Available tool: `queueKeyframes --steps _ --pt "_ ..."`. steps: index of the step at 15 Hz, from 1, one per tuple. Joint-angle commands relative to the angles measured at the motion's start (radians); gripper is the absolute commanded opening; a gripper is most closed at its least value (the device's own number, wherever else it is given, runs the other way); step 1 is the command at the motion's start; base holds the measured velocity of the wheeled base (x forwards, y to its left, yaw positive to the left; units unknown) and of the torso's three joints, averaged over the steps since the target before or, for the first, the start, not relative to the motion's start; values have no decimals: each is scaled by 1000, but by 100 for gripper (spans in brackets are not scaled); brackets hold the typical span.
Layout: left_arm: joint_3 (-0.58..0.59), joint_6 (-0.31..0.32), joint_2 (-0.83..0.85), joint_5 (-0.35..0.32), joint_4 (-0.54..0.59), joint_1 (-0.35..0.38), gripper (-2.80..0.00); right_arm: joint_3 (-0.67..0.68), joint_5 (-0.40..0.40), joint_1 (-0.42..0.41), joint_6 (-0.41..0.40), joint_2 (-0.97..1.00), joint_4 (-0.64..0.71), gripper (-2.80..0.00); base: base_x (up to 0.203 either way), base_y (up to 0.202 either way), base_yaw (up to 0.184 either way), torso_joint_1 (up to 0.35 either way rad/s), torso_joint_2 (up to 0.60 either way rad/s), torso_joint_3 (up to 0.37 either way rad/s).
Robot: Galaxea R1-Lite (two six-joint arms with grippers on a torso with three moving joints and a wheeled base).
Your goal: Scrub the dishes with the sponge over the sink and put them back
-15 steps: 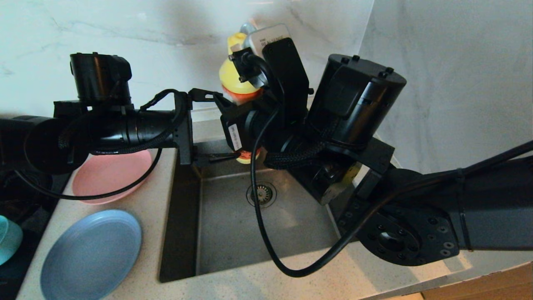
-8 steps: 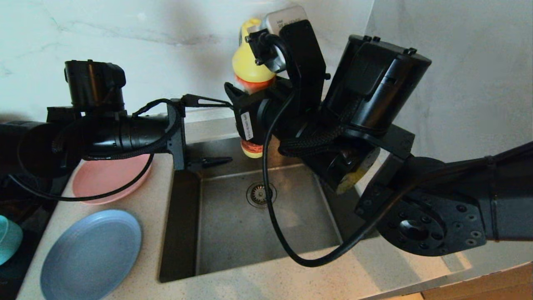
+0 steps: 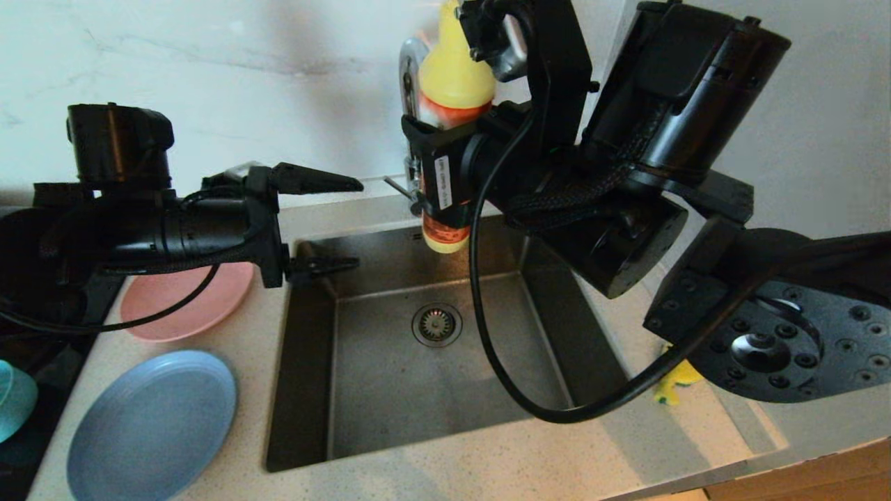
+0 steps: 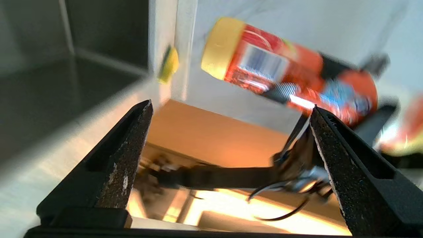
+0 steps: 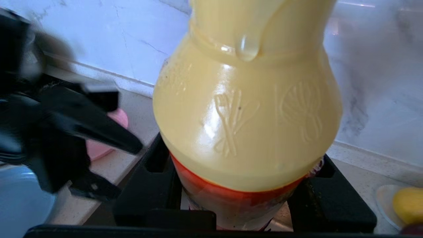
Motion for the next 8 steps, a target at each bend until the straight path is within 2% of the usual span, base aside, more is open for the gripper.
queueKeyframes --steps 1,5,8 --pt "18 101 -48 -6 0 23 0 -8 -1 -6 5 -12 11 -280 0 0 0 0 0 0" --pt "142 457 -111 -5 -1 52 0 -15 -1 -15 34 -14 54 -280 0 0 0 0 0 0" --pt "214 768 -151 -6 -2 53 0 -29 -2 -20 90 -19 118 -280 0 0 0 0 0 0"
